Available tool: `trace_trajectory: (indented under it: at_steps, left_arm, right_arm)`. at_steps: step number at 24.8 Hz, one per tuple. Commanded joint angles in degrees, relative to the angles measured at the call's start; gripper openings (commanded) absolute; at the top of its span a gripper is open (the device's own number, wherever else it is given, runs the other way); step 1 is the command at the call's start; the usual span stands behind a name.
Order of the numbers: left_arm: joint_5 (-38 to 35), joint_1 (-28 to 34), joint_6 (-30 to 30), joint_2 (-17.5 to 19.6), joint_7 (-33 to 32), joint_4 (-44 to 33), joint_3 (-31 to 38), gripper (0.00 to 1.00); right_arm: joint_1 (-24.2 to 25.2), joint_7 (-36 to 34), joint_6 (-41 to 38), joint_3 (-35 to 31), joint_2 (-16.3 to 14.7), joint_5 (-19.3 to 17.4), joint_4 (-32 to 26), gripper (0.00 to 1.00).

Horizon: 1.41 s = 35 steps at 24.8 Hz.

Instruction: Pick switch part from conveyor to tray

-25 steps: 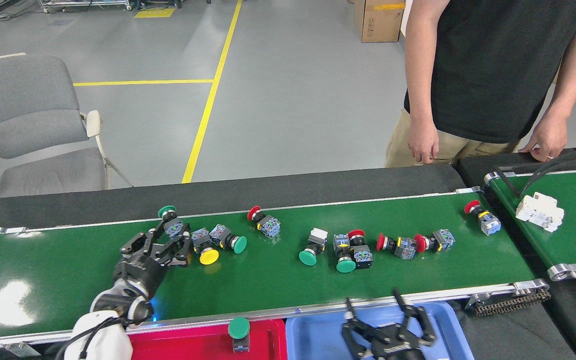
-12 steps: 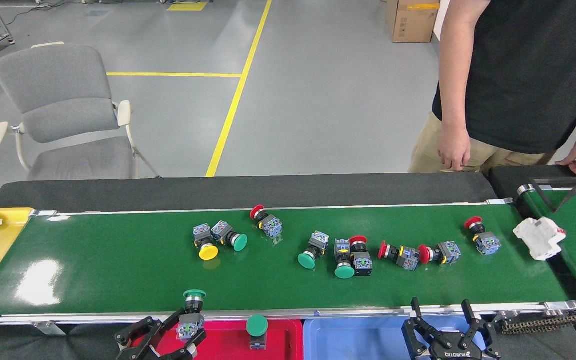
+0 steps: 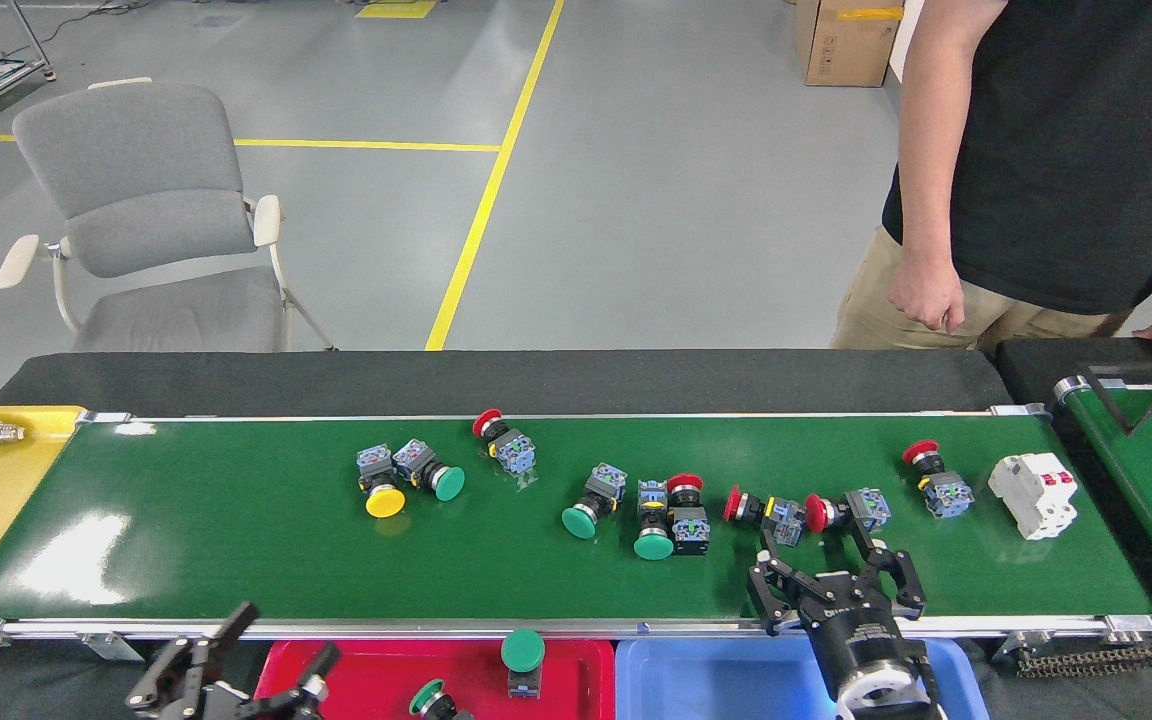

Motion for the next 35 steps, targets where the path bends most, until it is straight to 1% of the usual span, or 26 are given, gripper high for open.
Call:
trace_trajectory:
  at_steps: [1, 4, 5, 6, 7, 8, 11, 12, 15, 17, 19, 23, 24, 25, 26, 27, 29, 30, 32, 35]
  left_arm:
    - [-0.95, 0.03, 6.18, 1.14, 0.66, 0.11, 1.43, 0.99]
    - [-1.04, 0.38, 6.18, 1.49, 0.66, 0.2, 1.25, 0.99]
    - [-1.04, 0.12, 6.18, 1.4, 0.58, 0.2, 1.16, 0.99]
    - [-1.04, -0.4, 6.18, 1.4, 0.58, 0.2, 1.16, 0.99]
    - [-1.21, -0.85, 6.26, 1.49, 0.49, 0.46, 1.16, 0.99]
    - [-1.56, -1.64, 6.44, 1.49, 0.49, 0.73, 1.16, 0.99]
    - [-2.44, -4.8, 6.62, 1.58, 0.4, 3.89, 1.08, 0.99]
    - [-3.32, -6.65, 6.7, 1.58, 0.31, 5.65, 0.99, 0.99]
    - [-7.63, -13.06, 6.88, 1.49, 0.23, 10.75, 0.11, 0.99]
    - [-8.77, -16.23, 6.88, 1.58, 0.23, 14.09, -0.33, 0.99]
    - [-8.86, -17.72, 6.7, 1.84, 0.14, 15.49, -0.42, 0.99]
    - [-8.86, -18.34, 6.88, 3.51, 0.14, 17.6, -0.51, 0.99]
    - [-8.86, -18.69, 6.88, 3.51, 0.14, 18.04, -0.51, 0.99]
    - [-8.86, -19.13, 6.88, 3.6, 0.14, 18.39, -0.51, 0.99]
    - [-8.95, -19.83, 6.88, 3.6, 0.14, 19.01, -0.59, 0.99]
    - [-8.95, -20.8, 6.88, 3.6, 0.05, 19.97, -0.59, 0.99]
    - [-8.95, -23.34, 6.88, 3.6, 0.05, 22.52, -0.68, 0.99]
    - [-9.03, -24.31, 6.88, 3.69, 0.05, 23.67, -0.68, 0.99]
    - [-9.03, -25.98, 6.88, 4.3, 0.05, 26.3, -0.68, 0.99]
    - [-9.03, -26.51, 6.97, 5.09, 0.05, 28.15, -1.47, 0.99]
  right_arm:
    - [-2.63, 0.11, -0.06, 0.89, 1.02, -0.03, 1.36, 1.0]
    - [-6.06, 0.29, 0.37, 2.39, 2.86, 0.15, 6.02, 0.99]
    - [-7.55, 0.29, 0.37, 2.74, 3.74, 0.24, 8.13, 0.93]
    - [-8.43, 0.29, 0.29, 3.0, 4.01, 0.41, 9.27, 0.77]
    - [-8.87, 0.38, 0.29, 3.53, 4.01, 0.59, 9.89, 0.57]
    - [-9.31, 0.73, 0.37, 4.67, 3.83, 0.59, 10.33, 0.34]
    - [-9.92, 1.17, 0.37, 6.08, 3.66, 0.59, 10.33, 0.14]
    - [-9.84, 1.17, 0.11, 6.08, 3.74, 0.59, 10.15, 0.11]
    - [-9.75, 1.17, -0.15, 6.16, 3.83, 0.59, 9.1, 0.09]
    - [-8.96, 0.99, -0.24, 8.01, 3.66, 0.59, 6.02, 0.08]
    - [-6.5, 0.82, -0.42, 12.66, 3.57, 0.59, 0.84, 0.08]
    - [-2.8, 0.91, -3.58, 21.02, 3.39, 0.59, -6.64, 0.09]
    - [-2.1, 0.82, -4.46, 23.74, 3.3, 0.59, -8.04, 0.15]
    - [-1.66, 0.64, -4.81, 25.94, 3.39, 0.68, -8.83, 0.33]
    - [-1.31, 0.11, -4.99, 28.66, 3.39, 0.68, -9.45, 0.79]
    - [-1.22, -0.59, -4.99, 31.3, 3.48, 0.59, -9.54, 0.99]
    - [-1.4, -0.85, -5.07, 34.82, 3.48, 0.59, -9.45, 0.99]
    - [-1.4, -0.94, -5.07, 35.34, 3.48, 0.59, -9.45, 0.99]
    - [-1.49, -0.85, -5.07, 35.43, 3.57, 0.59, -9.54, 1.0]
    - [-1.22, -0.94, -4.55, 34.47, 3.66, 0.24, -10.77, 1.0]
